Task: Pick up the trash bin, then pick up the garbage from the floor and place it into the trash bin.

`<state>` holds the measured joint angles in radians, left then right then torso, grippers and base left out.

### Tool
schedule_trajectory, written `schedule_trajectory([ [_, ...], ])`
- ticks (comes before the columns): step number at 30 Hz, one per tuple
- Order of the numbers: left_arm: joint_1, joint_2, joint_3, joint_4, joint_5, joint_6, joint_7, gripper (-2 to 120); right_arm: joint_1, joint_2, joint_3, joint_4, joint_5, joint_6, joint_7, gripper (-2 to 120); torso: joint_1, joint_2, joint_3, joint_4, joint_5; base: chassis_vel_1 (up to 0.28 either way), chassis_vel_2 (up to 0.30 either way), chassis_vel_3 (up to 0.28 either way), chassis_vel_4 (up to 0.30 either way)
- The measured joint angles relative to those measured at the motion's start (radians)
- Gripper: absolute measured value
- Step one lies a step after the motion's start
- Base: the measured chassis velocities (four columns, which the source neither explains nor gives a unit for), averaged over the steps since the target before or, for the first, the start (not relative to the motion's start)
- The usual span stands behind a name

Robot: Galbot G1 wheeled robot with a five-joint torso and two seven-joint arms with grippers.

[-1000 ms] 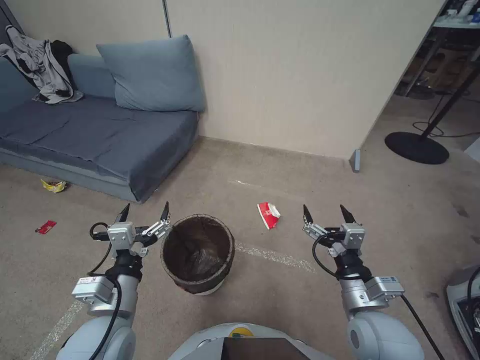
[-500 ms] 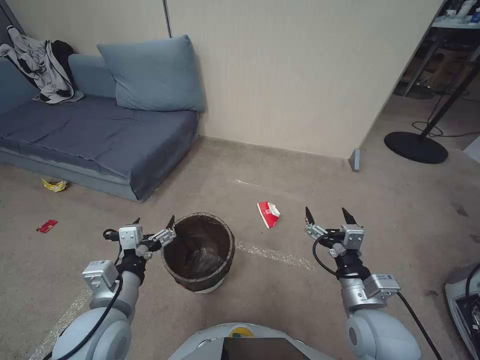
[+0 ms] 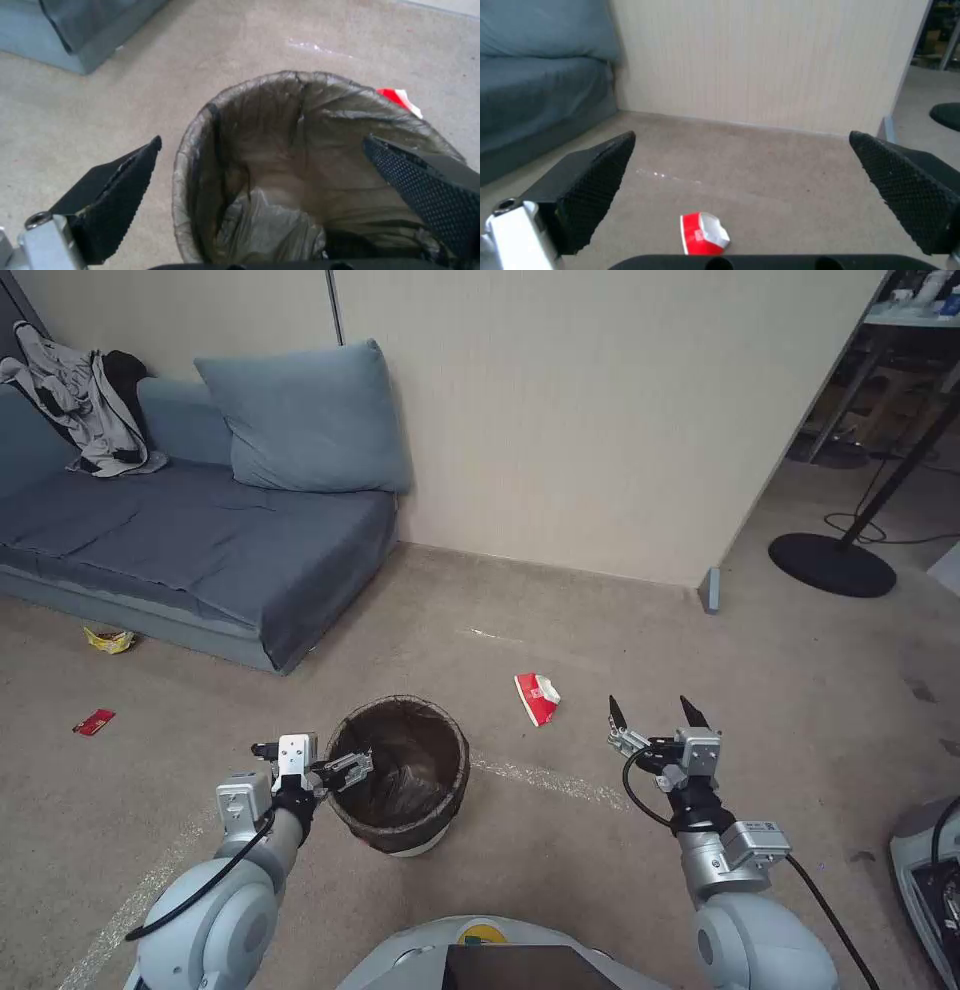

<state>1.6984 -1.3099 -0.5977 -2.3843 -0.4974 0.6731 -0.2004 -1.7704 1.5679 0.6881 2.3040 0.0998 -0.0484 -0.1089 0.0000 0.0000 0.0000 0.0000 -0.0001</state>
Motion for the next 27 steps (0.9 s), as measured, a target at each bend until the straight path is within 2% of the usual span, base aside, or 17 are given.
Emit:
schedule_trajectory([
  [6,-0.039,0.008,0.011,0.047,-0.008,0.032,-0.004,100,0.0,-0.001,0.0,-0.008,-0.003,0.0,0.003,100,0.0,0.0,0.0,-0.0001,0.0,0.0,0.0,0.0,0.0],
  [9,-0.074,0.012,0.02,0.089,-0.008,0.067,-0.038,100,0.001,0.003,-0.003,-0.021,-0.012,0.001,0.003,100,0.0,0.0,0.0,-0.0001,0.0002,0.0,0.0,0.0,0.0],
  [14,-0.089,0.008,0.022,0.126,-0.008,0.068,-0.077,100,0.001,0.005,-0.005,-0.034,-0.018,0.005,0.002,100,0.0,0.0,0.0,0.0,0.0001,0.0,0.0,0.0,0.0],
  [27,-0.144,0.01,0.026,0.231,-0.019,0.065,-0.078,100,0.002,0.003,-0.006,-0.058,-0.019,0.006,0.002,100,0.0,0.0,0.0,0.0,0.0001,0.0,0.0,0.0,0.0],
])
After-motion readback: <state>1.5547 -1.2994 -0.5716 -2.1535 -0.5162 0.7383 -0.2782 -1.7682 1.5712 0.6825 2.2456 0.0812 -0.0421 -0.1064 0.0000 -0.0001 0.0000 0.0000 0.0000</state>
